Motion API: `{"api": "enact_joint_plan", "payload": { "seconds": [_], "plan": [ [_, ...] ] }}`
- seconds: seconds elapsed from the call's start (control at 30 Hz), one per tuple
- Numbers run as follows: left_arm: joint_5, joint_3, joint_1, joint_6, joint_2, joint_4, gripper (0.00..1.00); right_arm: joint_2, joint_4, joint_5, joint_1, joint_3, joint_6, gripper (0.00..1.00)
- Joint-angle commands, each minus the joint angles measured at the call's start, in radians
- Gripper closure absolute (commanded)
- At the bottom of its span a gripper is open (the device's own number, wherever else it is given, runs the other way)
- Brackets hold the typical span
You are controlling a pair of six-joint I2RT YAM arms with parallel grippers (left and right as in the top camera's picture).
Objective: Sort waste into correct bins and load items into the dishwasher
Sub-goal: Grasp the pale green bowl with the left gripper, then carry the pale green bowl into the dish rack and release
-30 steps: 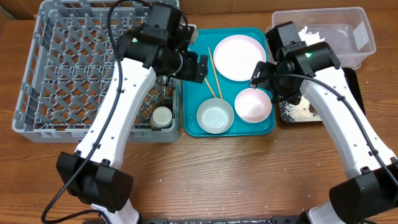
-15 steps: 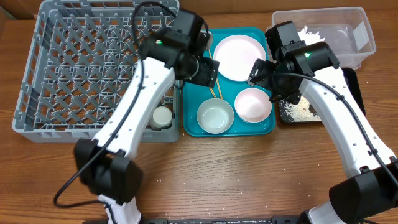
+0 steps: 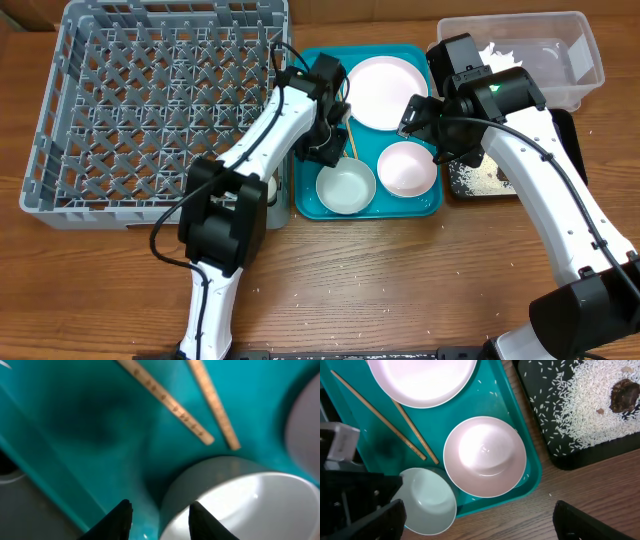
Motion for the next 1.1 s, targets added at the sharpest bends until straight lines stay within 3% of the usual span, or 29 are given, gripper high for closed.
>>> {"api": "enact_joint_plan", "payload": {
  "seconds": [0.0,0.1,0.27,0.33,0.83,1.0,1.07],
  "plan": [
    [0.011,0.000,-0.007,0.032,0.014,-0.006,0.62,-0.007,0.006,0.010,-0.006,-0.004,0.004,0.05],
    [0.019,0.000,-0.007,0.049,0.014,-0.005,0.65,-0.007,0.007,0.010,-0.006,-0.004,0.004,0.05],
    [0.023,0.000,-0.007,0.049,0.014,-0.008,0.92,-0.007,0.006,0.010,-0.006,-0.004,0.004,0.05],
    [0.019,0.000,-0.007,0.059,0.014,-0.021,0.95,-0.007,0.006,0.010,-0.006,-0.004,0.004,0.05],
    [0.000,0.058,0.014,0.055,-0.021,-0.093,0.96,-0.007,0.006,0.010,-0.006,-0.004,0.005,0.00],
    [-0.161,0.153,0.041,-0.019,-0.144,-0.090,0.96,-0.007,0.006,0.010,-0.006,-0.004,0.004,0.00],
    [-0.309,0.164,0.048,-0.047,-0.196,-0.049,0.96,-0.007,0.006,0.010,-0.006,-0.004,0.004,0.00]
  ]
}}
